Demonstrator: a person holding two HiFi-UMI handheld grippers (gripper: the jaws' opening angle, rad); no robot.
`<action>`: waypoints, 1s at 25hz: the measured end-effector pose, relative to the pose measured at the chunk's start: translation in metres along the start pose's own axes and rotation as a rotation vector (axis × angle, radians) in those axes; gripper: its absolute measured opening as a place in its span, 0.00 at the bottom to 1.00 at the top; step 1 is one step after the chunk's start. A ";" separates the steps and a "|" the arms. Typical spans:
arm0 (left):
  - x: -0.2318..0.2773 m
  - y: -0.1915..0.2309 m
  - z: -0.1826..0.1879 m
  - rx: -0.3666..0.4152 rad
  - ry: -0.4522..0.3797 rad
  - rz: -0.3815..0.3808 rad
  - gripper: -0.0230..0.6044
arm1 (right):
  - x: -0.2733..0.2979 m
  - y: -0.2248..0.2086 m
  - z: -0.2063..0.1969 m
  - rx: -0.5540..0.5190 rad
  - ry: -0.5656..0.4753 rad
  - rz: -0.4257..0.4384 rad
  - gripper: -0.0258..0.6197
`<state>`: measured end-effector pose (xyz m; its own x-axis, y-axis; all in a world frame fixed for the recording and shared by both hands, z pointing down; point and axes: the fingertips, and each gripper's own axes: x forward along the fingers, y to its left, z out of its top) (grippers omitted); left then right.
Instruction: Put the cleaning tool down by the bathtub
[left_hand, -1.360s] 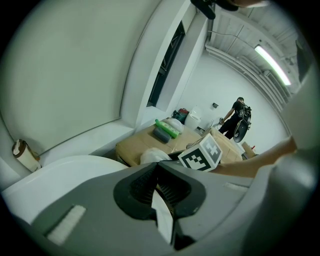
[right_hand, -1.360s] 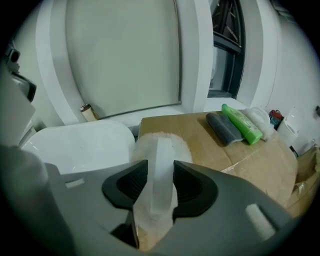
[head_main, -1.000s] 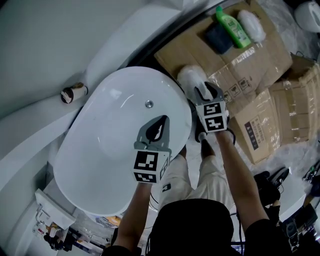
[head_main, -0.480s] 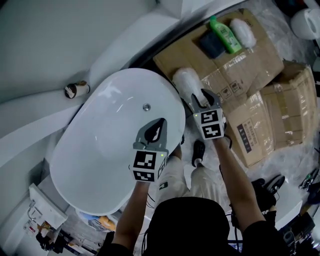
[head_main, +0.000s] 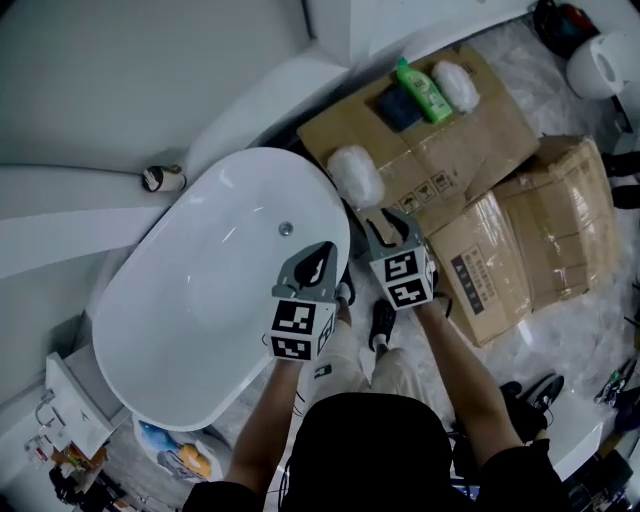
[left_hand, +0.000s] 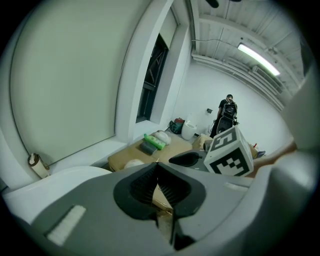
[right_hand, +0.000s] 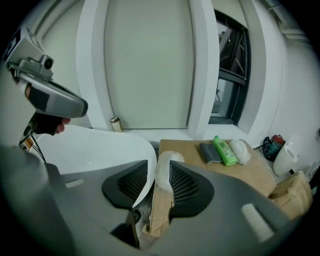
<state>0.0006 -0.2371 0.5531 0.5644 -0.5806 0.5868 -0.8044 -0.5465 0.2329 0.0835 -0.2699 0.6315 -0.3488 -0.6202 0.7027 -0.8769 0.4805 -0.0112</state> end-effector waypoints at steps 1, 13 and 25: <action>-0.004 -0.008 0.003 0.001 -0.013 0.002 0.03 | -0.013 0.001 0.002 -0.003 -0.014 0.001 0.26; -0.073 -0.108 0.021 0.021 -0.180 0.017 0.03 | -0.173 0.021 0.003 -0.024 -0.197 -0.002 0.23; -0.164 -0.162 0.043 0.073 -0.329 0.073 0.03 | -0.299 0.064 0.045 -0.113 -0.432 0.023 0.17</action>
<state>0.0461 -0.0792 0.3855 0.5453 -0.7765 0.3156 -0.8360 -0.5315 0.1368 0.1169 -0.0817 0.3890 -0.4953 -0.7991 0.3408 -0.8338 0.5473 0.0716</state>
